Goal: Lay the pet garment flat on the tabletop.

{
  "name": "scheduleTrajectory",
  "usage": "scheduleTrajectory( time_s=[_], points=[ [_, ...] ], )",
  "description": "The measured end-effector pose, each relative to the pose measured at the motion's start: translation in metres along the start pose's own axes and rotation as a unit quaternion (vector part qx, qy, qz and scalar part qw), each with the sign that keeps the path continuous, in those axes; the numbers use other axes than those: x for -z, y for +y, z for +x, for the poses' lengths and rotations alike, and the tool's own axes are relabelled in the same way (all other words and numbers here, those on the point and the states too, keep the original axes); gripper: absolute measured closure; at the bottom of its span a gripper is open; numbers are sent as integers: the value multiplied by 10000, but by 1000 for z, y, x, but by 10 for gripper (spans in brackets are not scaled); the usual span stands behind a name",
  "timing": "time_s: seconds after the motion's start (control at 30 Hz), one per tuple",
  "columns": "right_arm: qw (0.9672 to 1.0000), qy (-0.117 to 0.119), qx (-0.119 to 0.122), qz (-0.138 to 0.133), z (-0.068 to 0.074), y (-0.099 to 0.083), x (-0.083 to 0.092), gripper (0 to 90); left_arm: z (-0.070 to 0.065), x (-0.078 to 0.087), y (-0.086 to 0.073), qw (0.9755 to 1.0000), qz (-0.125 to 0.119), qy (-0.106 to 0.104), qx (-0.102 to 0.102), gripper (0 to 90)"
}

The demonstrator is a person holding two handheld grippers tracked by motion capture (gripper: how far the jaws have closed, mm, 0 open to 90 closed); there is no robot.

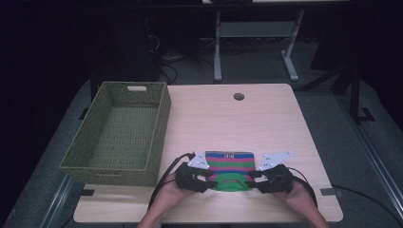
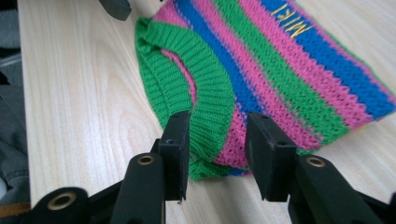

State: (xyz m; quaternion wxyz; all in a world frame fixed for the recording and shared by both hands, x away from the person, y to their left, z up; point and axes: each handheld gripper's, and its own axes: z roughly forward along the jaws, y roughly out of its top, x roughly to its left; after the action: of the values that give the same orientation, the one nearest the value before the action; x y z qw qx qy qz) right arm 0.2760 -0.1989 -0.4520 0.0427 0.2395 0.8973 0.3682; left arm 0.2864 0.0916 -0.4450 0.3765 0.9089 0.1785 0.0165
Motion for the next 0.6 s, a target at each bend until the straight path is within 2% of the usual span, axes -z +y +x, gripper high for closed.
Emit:
scheduleTrajectory(
  time_s=[0.03, 0.1, 0.23, 0.3, 0.4, 0.5, 0.6],
  points=[
    [10000, -22, 32, 21, 0, 0, -1, 591, 0, -1, 0, 9999, 53, 16, -89, 542],
    [10000, -60, 22, 51, -1, -1, -2, 591, -1, -4, 1, 9998, 51, 115, -127, 500],
    [10000, -67, 12, 67, -1, -1, -3, 590, 0, -10, 1, 9997, 175, 44, -162, 501],
    [9999, -44, 18, 99, -1, -2, -5, 585, -1, -12, 1, 9995, 231, 72, -204, 501],
    [9999, -5, 75, 151, 1, -2, -7, 558, -1, -14, 1, 9993, 263, 120, -221, 539],
    [9998, -3, 126, 149, 2, -2, -8, 551, 0, -16, 1, 9996, 212, 155, -127, 570],
    [9995, -114, 220, 179, 5, -1, -10, 565, -1, -17, 1, 9991, 271, 266, -191, 602]
  ],
)
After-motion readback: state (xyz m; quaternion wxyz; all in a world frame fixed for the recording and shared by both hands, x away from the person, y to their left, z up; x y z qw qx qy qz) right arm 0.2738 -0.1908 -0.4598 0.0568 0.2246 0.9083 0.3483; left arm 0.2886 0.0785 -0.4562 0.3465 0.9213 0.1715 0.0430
